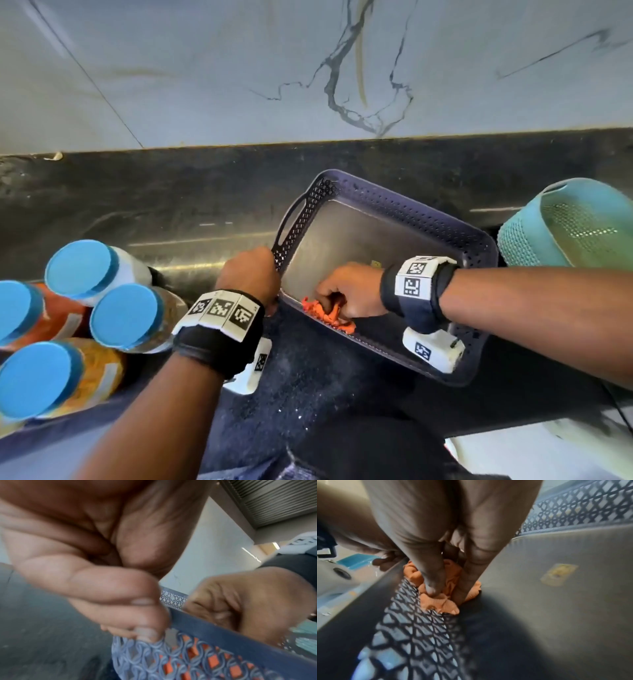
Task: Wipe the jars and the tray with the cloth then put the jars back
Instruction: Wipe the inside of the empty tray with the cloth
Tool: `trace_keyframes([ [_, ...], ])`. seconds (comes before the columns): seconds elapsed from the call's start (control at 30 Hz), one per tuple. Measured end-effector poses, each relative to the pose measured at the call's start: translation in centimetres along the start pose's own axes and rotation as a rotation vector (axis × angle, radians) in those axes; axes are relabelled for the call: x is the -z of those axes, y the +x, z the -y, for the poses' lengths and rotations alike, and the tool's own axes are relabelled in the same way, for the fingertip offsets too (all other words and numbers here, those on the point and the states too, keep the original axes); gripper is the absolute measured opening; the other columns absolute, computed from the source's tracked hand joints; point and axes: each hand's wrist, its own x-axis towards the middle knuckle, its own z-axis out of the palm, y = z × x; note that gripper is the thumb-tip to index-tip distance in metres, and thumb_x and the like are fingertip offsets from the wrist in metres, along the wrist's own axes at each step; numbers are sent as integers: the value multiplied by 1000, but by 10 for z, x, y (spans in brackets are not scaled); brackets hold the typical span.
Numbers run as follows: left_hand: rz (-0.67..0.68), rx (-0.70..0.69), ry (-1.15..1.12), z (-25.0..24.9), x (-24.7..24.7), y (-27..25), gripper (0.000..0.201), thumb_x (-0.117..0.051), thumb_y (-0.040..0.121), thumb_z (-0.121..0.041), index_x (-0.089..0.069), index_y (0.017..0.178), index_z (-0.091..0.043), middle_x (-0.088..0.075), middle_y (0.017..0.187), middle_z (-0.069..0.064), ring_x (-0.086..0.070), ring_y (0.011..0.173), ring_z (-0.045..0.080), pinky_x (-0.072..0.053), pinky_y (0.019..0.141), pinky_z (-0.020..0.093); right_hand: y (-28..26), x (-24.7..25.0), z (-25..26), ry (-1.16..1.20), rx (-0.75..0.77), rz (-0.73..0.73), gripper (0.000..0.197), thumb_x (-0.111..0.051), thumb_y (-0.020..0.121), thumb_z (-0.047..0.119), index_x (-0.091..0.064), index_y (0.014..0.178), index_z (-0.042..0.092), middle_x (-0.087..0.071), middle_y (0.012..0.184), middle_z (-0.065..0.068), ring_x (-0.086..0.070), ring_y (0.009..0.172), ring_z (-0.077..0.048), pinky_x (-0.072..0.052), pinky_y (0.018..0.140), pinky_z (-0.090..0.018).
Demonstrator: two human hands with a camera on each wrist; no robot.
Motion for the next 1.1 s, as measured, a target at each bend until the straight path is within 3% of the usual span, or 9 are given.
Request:
trace_keyframes([
  [0.17, 11, 45, -94, 5, -1, 8, 13, -52, 90, -6, -48, 78, -7, -74, 87, 19, -72, 89, 38, -59, 82, 45, -52, -18, -26, -19, -88, 311, 37, -58, 72, -13, -55, 66, 23, -69, 61, 11, -64, 54, -4, -61, 75, -41],
  [0.23, -25, 49, -90, 3, 0, 7, 7, -52, 92, -6, -53, 87, -1, -73, 92, 19, -70, 93, 40, -57, 80, 43, -59, -20, -26, -62, -113, 346, 30, -57, 72, -9, -57, 71, 21, -73, 75, -5, -70, 67, -27, -61, 71, -49],
  [0.4, -53, 40, -28, -3, 1, 7, 8, -53, 94, -8, -53, 87, -3, -67, 92, 20, -64, 86, 38, -51, 72, 41, -14, -1, 5, 39, -87, -13, 21, -72, 78, 0, -70, 89, 17, -66, 84, 2, -58, 75, -16, -44, 64, -23],
  [0.5, -39, 57, -16, -7, 5, 6, 9, -54, 94, -7, -60, 98, -1, -70, 104, 26, -67, 98, 43, -47, 72, 40, 21, 10, 25, 155, -61, -215, 22, -75, 78, 2, -71, 92, 18, -61, 81, 8, -54, 72, -12, -42, 62, -22],
  [0.67, -42, 46, 31, -7, 26, 23, 27, -58, 91, -4, -40, 70, -5, -73, 102, 25, -70, 98, 42, -47, 73, 39, 6, 2, 24, 222, -115, -185, 29, -63, 81, -8, -61, 81, 20, -59, 75, 5, -55, 61, -15, -51, 58, -28],
  [0.8, -37, 34, 55, -6, 46, 43, 10, -65, 87, -2, -56, 83, -4, -73, 101, 27, -70, 99, 43, -48, 74, 40, -40, -18, 1, 253, -119, 23, 33, -68, 74, -14, -59, 70, 18, -60, 59, 18, -54, 57, -6, -46, 59, -22],
  [0.9, -63, 18, 63, 0, 53, 60, 4, -63, 86, -3, -62, 83, -1, -74, 94, 28, -71, 93, 44, -53, 74, 43, -64, -33, -2, 70, -78, 186, 18, -76, 74, -2, -72, 86, 10, -66, 76, 12, -53, 66, -7, -39, 61, -15],
  [1.0, -131, 41, -29, 5, 52, 69, 14, -59, 90, -8, -62, 80, 1, -74, 88, 27, -71, 87, 45, -56, 76, 44, -62, -32, 1, 43, -30, 123, 20, -76, 78, 3, -73, 96, 11, -62, 86, 5, -52, 77, -12, -33, 59, -8],
  [1.1, -205, 52, -195, 7, 47, 69, 28, -61, 94, -31, -64, 91, -4, -74, 84, 22, -72, 85, 42, -59, 82, 46, -43, -21, 4, 85, -38, -18, 23, -76, 80, 5, -75, 101, 12, -71, 95, 0, -61, 81, -16, -40, 65, -19],
])
